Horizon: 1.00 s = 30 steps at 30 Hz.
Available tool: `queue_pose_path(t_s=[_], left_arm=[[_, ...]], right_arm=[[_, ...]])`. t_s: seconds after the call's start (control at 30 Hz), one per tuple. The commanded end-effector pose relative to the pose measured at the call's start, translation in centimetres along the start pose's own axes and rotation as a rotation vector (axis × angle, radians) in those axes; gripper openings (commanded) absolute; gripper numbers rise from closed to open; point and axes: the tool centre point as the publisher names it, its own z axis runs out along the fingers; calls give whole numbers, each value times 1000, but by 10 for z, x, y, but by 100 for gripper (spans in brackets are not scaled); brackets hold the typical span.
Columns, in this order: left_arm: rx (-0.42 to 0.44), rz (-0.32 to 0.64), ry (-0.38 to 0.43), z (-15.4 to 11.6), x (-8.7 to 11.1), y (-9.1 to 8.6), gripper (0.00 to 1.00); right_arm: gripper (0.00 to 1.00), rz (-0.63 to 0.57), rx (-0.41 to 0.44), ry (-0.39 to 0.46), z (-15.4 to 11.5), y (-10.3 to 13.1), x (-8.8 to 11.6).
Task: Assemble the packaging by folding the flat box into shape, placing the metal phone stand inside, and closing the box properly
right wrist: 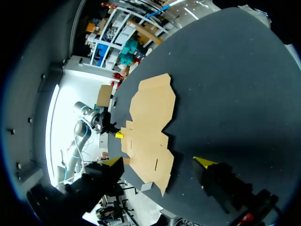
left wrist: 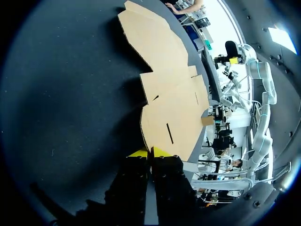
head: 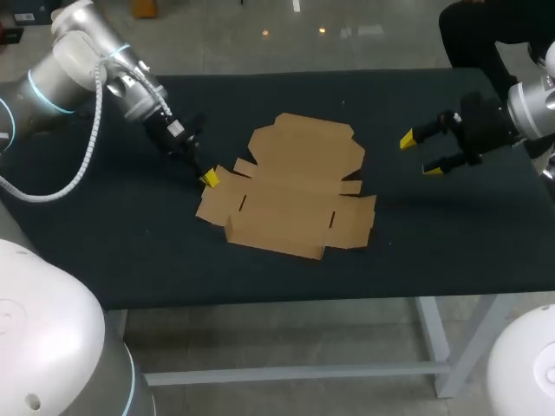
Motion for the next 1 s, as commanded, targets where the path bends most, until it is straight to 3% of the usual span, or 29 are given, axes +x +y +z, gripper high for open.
queue_pose_path(t_s=[0.03,0.47,1.0], left_arm=[[158,-28,-8,1,8,13,0],[189,-91,3,2,24,24,0],[185,-232,108,5,26,41,0]], right_arm=[[100,-2,1,5,-1,0,-1],[100,-2,1,5,-1,0,-1],[100,-2,1,5,-1,0,-1]])
